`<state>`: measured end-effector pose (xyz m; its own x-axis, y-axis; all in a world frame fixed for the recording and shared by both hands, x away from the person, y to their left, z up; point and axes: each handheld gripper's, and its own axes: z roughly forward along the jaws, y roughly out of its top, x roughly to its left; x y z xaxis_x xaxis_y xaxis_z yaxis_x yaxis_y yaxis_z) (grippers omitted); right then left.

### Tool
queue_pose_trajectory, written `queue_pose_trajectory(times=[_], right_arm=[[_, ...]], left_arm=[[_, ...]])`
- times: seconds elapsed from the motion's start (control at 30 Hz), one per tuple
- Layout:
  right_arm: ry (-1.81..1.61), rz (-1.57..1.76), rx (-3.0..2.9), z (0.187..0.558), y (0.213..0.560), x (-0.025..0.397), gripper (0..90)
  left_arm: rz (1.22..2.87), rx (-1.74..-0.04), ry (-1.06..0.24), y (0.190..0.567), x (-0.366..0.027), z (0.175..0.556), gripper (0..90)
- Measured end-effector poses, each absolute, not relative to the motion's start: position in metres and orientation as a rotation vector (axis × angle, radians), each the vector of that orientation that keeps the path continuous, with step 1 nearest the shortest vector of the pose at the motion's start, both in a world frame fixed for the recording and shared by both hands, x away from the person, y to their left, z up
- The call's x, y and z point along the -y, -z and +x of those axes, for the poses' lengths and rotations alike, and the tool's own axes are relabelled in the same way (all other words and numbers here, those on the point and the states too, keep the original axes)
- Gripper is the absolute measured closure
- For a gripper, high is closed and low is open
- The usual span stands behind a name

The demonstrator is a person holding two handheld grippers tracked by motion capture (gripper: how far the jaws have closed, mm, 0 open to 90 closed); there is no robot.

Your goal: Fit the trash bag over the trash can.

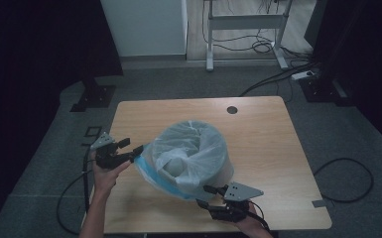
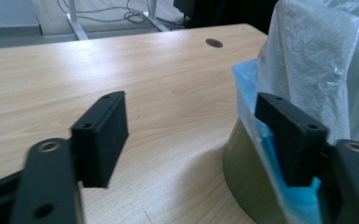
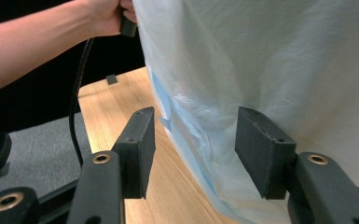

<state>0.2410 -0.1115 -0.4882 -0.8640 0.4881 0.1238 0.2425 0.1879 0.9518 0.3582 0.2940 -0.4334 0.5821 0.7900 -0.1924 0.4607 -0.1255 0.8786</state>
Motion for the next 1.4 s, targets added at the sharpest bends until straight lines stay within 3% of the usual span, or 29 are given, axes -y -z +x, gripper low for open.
queue_pose_trajectory(times=[0.2,0.47,0.8,1.4], right_arm=[[-1.748,0.722,-2.239,0.240,0.487,0.113,46.4],[-1.762,0.720,-2.229,0.238,0.482,0.112,46.4],[-1.752,0.742,-2.210,0.234,0.478,0.127,43.5],[-1.679,1.001,-2.124,0.247,0.500,0.223,35.9]], left_arm=[[1.738,-1.042,-0.409,0.428,-0.296,0.358,15.0],[1.723,-1.024,-0.398,0.420,-0.294,0.360,14.1],[1.791,-0.931,-0.366,0.413,-0.287,0.349,19.1],[1.990,-0.609,-0.320,0.361,-0.238,0.343,26.5]])
